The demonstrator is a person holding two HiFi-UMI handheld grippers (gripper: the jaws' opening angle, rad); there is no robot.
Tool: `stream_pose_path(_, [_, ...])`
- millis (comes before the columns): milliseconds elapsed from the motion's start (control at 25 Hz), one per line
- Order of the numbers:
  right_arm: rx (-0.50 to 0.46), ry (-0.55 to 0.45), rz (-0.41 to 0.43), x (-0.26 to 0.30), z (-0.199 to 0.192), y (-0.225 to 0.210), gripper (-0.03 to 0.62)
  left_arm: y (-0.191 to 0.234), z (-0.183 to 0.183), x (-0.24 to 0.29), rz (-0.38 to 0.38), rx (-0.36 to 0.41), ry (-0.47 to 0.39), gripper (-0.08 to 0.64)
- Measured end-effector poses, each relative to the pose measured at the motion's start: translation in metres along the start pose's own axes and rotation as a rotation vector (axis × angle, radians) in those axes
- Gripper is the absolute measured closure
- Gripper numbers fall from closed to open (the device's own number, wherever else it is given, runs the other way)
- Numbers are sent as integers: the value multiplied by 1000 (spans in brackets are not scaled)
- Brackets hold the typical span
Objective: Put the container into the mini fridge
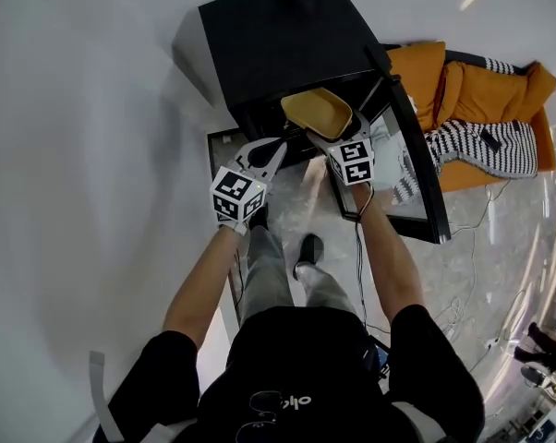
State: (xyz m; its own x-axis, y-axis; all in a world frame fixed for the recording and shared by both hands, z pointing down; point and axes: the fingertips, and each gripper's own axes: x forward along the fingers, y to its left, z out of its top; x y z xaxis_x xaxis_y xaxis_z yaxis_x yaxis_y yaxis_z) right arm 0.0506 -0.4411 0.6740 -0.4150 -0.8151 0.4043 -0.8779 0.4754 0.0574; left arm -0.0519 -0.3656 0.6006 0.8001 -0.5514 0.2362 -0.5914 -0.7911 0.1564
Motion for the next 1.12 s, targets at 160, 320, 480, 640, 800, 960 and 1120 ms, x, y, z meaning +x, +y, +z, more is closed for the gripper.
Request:
stream_pose_path(160, [-16, -15, -6, 37, 2, -7, 51, 21, -5, 16, -13, 6, 2, 554])
stream_pose_path(320, [-43, -32, 3, 53, 5, -3, 51, 29, -8, 20, -13, 13, 14, 554])
stream_pose_path(480, [-37, -43, 8, 60, 4, -1, 51, 31, -11, 21, -18, 17, 28, 554])
stream_pose_path(640, [-16, -49, -2, 65, 5, -4, 51, 34, -17, 21, -16, 18, 39, 554])
stream_pose_path(800, [-9, -41, -6, 71, 6, -4, 49, 38, -17, 20, -13, 13, 44, 554])
stream_pose_path(960, [-2, -37, -6, 77, 6, -5, 49, 42, -14, 18, -12, 10, 39, 554])
stream_pose_path(1120, [29, -25, 9, 84, 3, -3, 49, 44, -12, 13, -2, 6, 31, 554])
